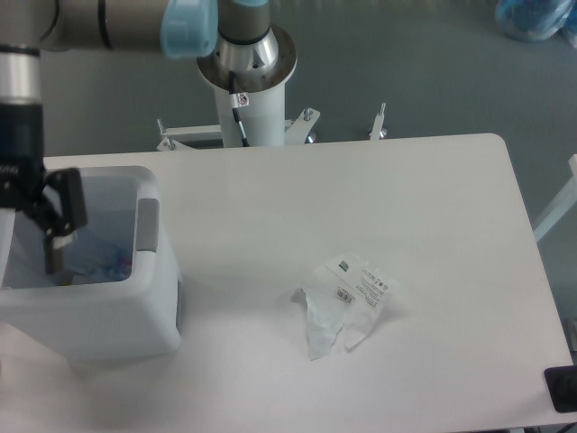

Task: Place the trash in the trash can
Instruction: 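Open the gripper to drop the bottle into the bin, then move the gripper over the crumpled clear plastic bag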

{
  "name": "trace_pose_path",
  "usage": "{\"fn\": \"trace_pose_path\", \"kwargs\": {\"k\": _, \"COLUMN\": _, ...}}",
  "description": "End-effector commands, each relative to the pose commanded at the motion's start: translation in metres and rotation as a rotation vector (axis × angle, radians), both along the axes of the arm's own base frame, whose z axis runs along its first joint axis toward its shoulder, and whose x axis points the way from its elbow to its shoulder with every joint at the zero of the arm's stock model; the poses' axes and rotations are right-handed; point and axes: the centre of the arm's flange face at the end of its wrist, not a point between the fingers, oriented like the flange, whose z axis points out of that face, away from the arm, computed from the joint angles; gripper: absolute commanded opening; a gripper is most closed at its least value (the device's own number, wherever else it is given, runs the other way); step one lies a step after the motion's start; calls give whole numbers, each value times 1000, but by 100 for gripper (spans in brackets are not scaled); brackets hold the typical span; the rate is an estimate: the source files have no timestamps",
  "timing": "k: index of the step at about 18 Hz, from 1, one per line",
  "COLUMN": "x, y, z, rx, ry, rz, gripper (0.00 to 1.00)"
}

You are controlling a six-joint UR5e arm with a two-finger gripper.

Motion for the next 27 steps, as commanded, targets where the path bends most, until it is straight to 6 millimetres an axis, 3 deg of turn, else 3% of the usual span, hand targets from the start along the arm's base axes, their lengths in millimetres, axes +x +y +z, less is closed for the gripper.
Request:
{"fn": "trace_pose_path", "kwargs": {"k": 3, "x": -78, "y": -45, "z": -30, "rx": -40, "ry": -36, "rz": 159, "gripper": 100}}
{"fn": "trace_pose_path", "kwargs": {"k": 6, "x": -155, "y": -86, "z": -40, "rx": -36, "ry": -67, "rz": 296, "gripper": 100}}
{"fn": "trace_pose_path", "kwargs": {"k": 8, "x": -192, "y": -104, "z": -53, "rx": -57, "ry": -77, "rz": 360, "gripper": 100}}
{"fn": "trace_pose_path", "kwargs": {"k": 13, "x": -272, "y": -134, "z": -127, "rx": -181, "ry": -130, "rz": 437, "gripper": 100}}
{"fn": "trace_pose_path", "kwargs": {"k": 16, "x": -300, "y": -149, "z": -163, "rx": -271, "ry": -132, "rz": 399, "gripper": 100}}
{"fn": "trace_pose_path", "kwargs": {"k": 18, "x": -310, "y": -149, "z": -194, "rx": -345, "ry": -129, "rz": 326, "gripper": 100}}
{"fn": "trace_pose_path", "kwargs": {"k": 25, "x": -344, "y": -168, "z": -248, "rx": -377, "ry": -208, "rz": 270, "gripper": 100}}
{"fn": "trace_pose_path", "kwargs": {"k": 27, "x": -343, "y": -172, "z": -265, "rx": -406, "ry": -218, "rz": 219, "gripper": 100}}
